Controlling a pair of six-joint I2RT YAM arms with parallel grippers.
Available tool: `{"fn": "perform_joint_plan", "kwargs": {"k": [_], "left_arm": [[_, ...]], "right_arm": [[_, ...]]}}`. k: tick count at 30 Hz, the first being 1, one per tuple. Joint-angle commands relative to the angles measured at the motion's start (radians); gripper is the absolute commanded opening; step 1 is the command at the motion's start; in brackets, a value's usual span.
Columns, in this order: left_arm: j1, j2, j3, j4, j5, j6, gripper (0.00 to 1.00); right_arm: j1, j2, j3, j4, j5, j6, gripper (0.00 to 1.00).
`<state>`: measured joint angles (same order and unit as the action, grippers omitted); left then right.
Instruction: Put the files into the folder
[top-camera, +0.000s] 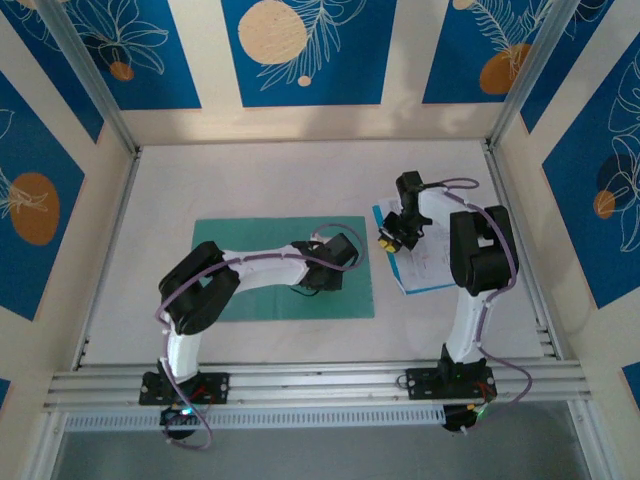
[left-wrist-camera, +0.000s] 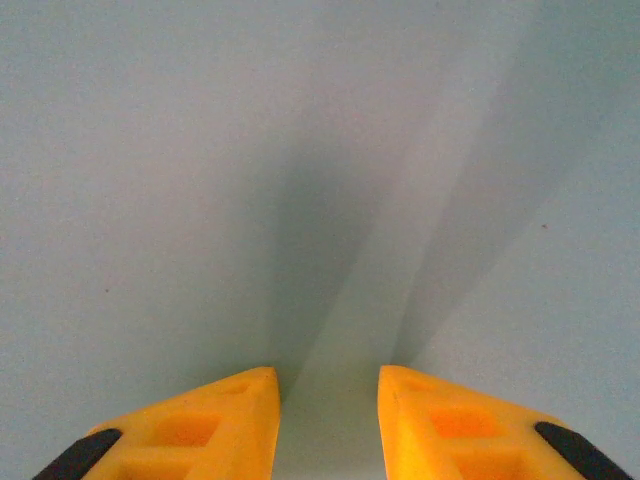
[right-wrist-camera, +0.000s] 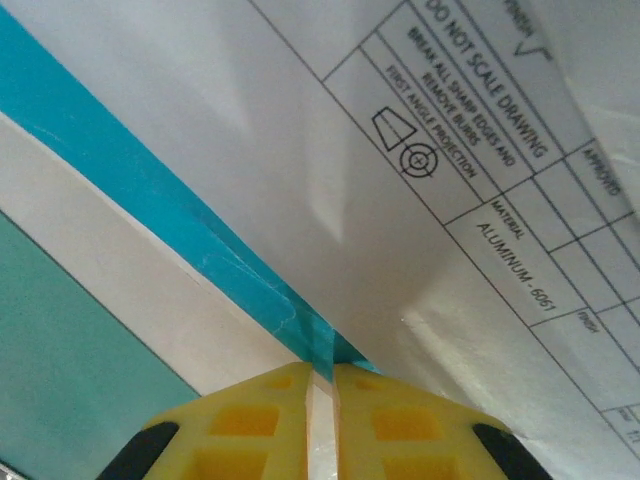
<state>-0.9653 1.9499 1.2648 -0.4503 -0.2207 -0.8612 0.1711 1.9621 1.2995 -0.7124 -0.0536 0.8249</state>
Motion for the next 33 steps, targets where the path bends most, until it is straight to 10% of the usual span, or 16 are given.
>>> {"fn": "perform_joint_plan", "kwargs": {"k": [1, 33], "left_arm": [[0.003, 0.040, -0.007, 0.003, 0.014, 0.005, 0.32], [0.004, 0.080, 0.046, -0.007, 0.012, 0.027, 0.31]], "right_arm": [[0.004, -0.041, -0.045, 0.026, -0.093, 0.051, 0.16], [0.196, -0.137, -0.182, 0.086, -0.085, 0.297, 0.15]]}}
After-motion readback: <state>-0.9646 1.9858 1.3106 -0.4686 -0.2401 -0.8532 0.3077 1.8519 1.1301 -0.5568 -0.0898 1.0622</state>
